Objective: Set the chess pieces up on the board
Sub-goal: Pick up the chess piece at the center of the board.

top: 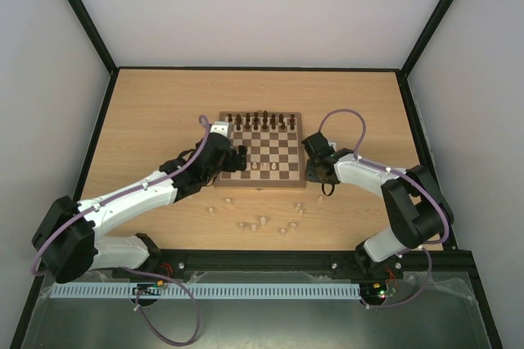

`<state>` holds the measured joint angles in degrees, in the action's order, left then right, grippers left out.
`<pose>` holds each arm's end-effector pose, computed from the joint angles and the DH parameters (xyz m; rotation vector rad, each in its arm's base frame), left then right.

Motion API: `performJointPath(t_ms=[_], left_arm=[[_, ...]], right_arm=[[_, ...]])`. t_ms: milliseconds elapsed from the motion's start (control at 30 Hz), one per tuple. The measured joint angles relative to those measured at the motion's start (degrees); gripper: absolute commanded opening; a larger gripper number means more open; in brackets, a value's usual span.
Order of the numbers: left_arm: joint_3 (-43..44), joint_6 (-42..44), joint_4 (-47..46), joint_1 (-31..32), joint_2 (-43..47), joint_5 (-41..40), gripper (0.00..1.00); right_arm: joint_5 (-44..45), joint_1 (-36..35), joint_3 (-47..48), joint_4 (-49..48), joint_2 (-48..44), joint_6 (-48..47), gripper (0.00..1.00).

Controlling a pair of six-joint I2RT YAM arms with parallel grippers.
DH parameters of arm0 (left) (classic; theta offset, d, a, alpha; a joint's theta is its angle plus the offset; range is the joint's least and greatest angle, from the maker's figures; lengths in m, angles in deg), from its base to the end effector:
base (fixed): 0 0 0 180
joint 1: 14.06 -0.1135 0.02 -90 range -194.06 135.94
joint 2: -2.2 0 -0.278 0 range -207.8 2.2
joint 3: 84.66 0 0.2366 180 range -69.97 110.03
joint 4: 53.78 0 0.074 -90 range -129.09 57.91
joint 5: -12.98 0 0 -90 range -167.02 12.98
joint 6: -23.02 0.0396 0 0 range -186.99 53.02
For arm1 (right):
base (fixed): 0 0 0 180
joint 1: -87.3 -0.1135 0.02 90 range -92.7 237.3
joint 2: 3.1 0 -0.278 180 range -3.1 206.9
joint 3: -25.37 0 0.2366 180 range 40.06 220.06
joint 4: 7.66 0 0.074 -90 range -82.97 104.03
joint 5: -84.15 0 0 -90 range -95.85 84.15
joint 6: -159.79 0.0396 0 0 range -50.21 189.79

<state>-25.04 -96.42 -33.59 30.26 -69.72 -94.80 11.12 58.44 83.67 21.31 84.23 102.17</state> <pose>0.1938 -0.1724 0.2674 0.0946 2.1364 -0.4351 0.2449 0.1217 0.1815 0.1848 2.5106 0.0444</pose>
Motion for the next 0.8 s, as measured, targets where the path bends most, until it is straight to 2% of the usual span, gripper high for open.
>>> performJointPath(t_ms=[67, 167, 467, 800], left_arm=[[0.0, 0.0, 0.0, 0.0, -0.1, 0.0, 0.99], [0.0, 0.0, 0.0, 0.0, -0.2, 0.0, 0.99], [0.0, 0.0, 0.0, 0.0, -0.2, 0.0, 0.99], [0.0, 0.0, 0.0, 0.0, -0.3, -0.1, 0.99]], right_arm=[[0.0, 0.0, 0.0, -0.1, 0.0, -0.1, 0.22], [0.1, 0.0, 0.0, -0.4, 0.0, -0.2, 0.2], [0.4, 0.0, 0.0, -0.9, 0.0, -0.3, 0.05], [0.6, 0.0, 1.5, 0.0, -3.8, -1.5, 0.05]])
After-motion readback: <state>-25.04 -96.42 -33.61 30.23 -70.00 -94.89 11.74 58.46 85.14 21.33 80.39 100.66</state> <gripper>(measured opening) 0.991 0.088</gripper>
